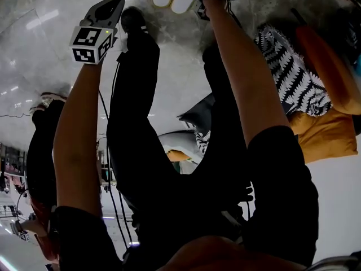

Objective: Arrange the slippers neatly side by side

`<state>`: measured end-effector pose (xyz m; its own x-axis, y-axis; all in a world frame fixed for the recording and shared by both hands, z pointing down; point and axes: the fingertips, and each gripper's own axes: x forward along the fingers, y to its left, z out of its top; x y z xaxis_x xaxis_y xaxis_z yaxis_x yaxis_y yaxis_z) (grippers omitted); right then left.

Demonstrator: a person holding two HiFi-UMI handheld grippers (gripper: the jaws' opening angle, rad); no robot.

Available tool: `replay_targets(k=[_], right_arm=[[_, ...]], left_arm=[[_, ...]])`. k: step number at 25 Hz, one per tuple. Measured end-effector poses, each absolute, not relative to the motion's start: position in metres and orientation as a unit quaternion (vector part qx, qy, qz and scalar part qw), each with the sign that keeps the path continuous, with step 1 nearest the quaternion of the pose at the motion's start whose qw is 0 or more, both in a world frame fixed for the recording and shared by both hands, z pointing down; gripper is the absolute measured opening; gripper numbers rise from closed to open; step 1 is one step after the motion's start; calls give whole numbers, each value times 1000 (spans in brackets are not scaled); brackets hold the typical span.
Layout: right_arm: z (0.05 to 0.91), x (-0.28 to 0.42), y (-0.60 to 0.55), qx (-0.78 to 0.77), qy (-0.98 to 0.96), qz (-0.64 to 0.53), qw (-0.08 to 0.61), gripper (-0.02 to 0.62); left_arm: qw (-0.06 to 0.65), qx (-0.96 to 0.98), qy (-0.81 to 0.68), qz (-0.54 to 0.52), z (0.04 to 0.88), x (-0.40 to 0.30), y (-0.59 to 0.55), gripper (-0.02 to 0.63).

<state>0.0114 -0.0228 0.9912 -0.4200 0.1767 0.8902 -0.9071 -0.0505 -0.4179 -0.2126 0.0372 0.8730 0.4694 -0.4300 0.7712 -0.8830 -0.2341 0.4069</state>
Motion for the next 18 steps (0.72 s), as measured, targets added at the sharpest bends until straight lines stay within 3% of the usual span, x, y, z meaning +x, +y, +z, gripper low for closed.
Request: replay_targets(k=[7, 10, 15, 18], right_arm=[[977, 13, -28, 329, -558, 638, 417, 46], [976, 13, -29, 327, -557, 641, 415, 129], [967, 15, -33, 323, -566, 637, 412, 124], [926, 21, -42, 312, -608, 600, 415, 80]], left_arm=[[437, 738, -442, 263, 873, -203, 39, 15], [434, 740, -441, 263, 865, -196, 34, 15], [432, 743, -434, 269, 835, -181, 27, 15], [429, 750, -430, 264, 797, -166, 15, 15]])
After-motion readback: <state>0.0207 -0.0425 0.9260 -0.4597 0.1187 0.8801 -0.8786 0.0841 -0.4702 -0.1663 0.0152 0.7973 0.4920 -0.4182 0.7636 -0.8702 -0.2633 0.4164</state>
